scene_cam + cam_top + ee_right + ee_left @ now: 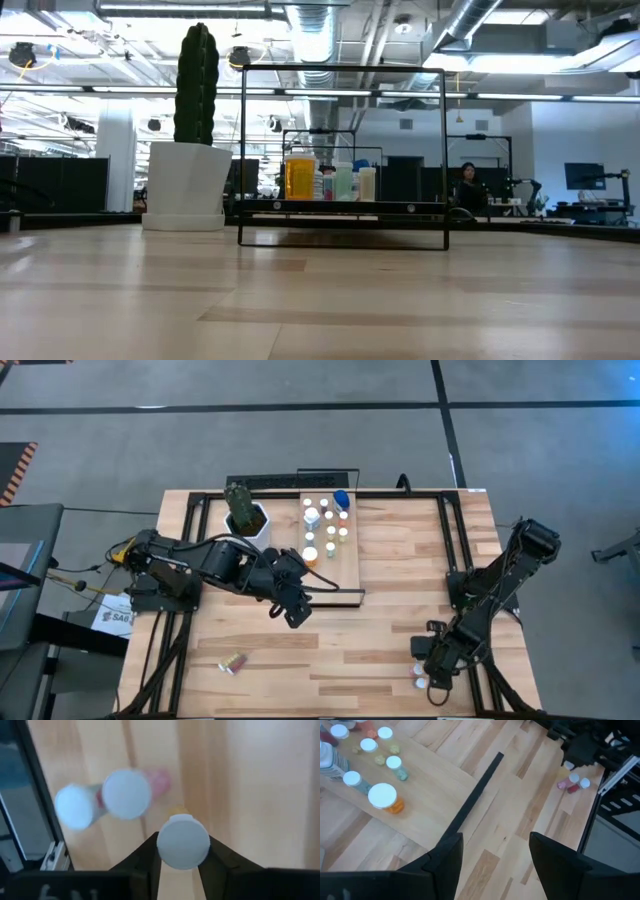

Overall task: Pick and place medicine bottles onto shelf by color
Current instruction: Put the yellow pill bottle on the shelf

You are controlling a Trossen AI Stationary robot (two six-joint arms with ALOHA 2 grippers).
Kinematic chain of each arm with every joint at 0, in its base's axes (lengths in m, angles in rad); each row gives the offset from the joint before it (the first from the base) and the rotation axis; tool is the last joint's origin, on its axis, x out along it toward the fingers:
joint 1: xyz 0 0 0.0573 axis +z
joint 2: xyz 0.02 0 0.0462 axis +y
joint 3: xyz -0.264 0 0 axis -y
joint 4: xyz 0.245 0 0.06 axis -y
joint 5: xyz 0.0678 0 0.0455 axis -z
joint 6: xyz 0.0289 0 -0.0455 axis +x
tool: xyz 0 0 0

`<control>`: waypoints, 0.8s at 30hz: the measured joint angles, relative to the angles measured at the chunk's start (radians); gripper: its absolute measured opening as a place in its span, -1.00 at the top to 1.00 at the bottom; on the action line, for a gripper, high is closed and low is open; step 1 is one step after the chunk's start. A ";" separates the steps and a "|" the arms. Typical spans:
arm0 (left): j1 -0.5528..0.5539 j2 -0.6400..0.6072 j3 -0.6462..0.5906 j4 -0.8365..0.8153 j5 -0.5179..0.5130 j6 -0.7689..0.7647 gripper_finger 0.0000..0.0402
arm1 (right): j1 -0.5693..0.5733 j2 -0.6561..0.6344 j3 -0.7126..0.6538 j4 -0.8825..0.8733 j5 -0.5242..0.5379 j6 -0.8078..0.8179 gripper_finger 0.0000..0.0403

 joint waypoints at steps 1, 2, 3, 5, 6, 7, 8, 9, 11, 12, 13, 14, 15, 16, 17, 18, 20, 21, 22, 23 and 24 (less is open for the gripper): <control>-0.004 0.000 0.000 -0.002 0.000 0.003 -0.07 | -0.015 0.000 0.005 -0.018 0.000 0.000 0.38; -0.009 0.000 0.000 -0.001 0.000 0.004 -0.07 | -0.032 0.000 0.009 -0.040 0.000 0.000 0.37; -0.013 0.000 0.000 -0.001 0.000 0.004 -0.07 | -0.051 0.000 0.014 -0.067 0.001 -0.004 0.37; -0.022 0.000 0.000 -0.001 -0.001 0.004 -0.07 | -0.094 0.000 0.021 -0.127 0.011 -0.014 0.38; -0.028 0.000 0.000 -0.001 0.000 0.004 -0.07 | -0.119 0.000 0.025 -0.153 0.025 -0.023 0.38; -0.033 0.000 0.000 -0.001 0.000 0.004 -0.07 | -0.146 0.000 0.029 -0.175 0.036 -0.036 0.38; -0.039 0.000 0.000 -0.001 -0.001 0.004 -0.07 | -0.176 0.000 0.033 -0.191 0.044 -0.057 0.38; -0.045 0.000 0.000 -0.001 -0.001 0.004 -0.07 | -0.209 0.000 0.038 -0.201 0.050 -0.079 0.38; -0.057 0.000 0.000 0.000 -0.001 0.004 -0.07 | -0.276 0.000 0.050 -0.201 0.053 -0.130 0.38; -0.064 0.000 0.000 0.001 -0.002 0.004 -0.07 | -0.312 0.000 0.060 -0.199 0.053 -0.158 0.38; -0.070 0.000 0.000 0.002 -0.004 0.003 -0.07 | -0.346 0.000 0.073 -0.199 0.053 -0.190 0.38; -0.077 0.000 0.000 0.002 -0.005 -0.002 -0.07 | -0.381 0.000 0.088 -0.199 0.054 -0.227 0.38; -0.084 0.000 0.000 0.002 -0.006 -0.003 -0.07 | -0.414 0.000 0.104 -0.200 0.055 -0.266 0.38; -0.091 0.000 0.000 0.002 -0.008 -0.004 -0.07 | -0.447 0.000 0.122 -0.205 0.056 -0.302 0.38; -0.097 0.000 0.000 0.002 -0.013 -0.004 -0.07 | -0.479 0.000 0.140 -0.217 0.057 -0.334 0.38; -0.103 0.000 0.000 0.002 -0.020 -0.003 -0.07 | -0.510 0.000 0.159 -0.235 0.057 -0.364 0.38; -0.112 0.000 0.000 0.002 -0.040 -0.004 -0.07 | -0.569 0.000 0.195 -0.284 0.057 -0.424 0.38; -0.115 0.000 0.000 0.000 -0.050 -0.005 -0.07 | -0.599 0.000 0.211 -0.307 0.057 -0.456 0.38; -0.116 0.000 0.000 -0.004 -0.062 -0.008 -0.07 | -0.629 0.000 0.227 -0.326 0.057 -0.491 0.38; -0.116 0.000 0.000 -0.011 -0.077 -0.012 -0.07 | -0.657 0.000 0.244 -0.341 0.057 -0.529 0.38; -0.116 0.000 0.000 -0.020 -0.093 -0.013 -0.07 | -0.688 0.000 0.259 -0.354 0.057 -0.568 0.38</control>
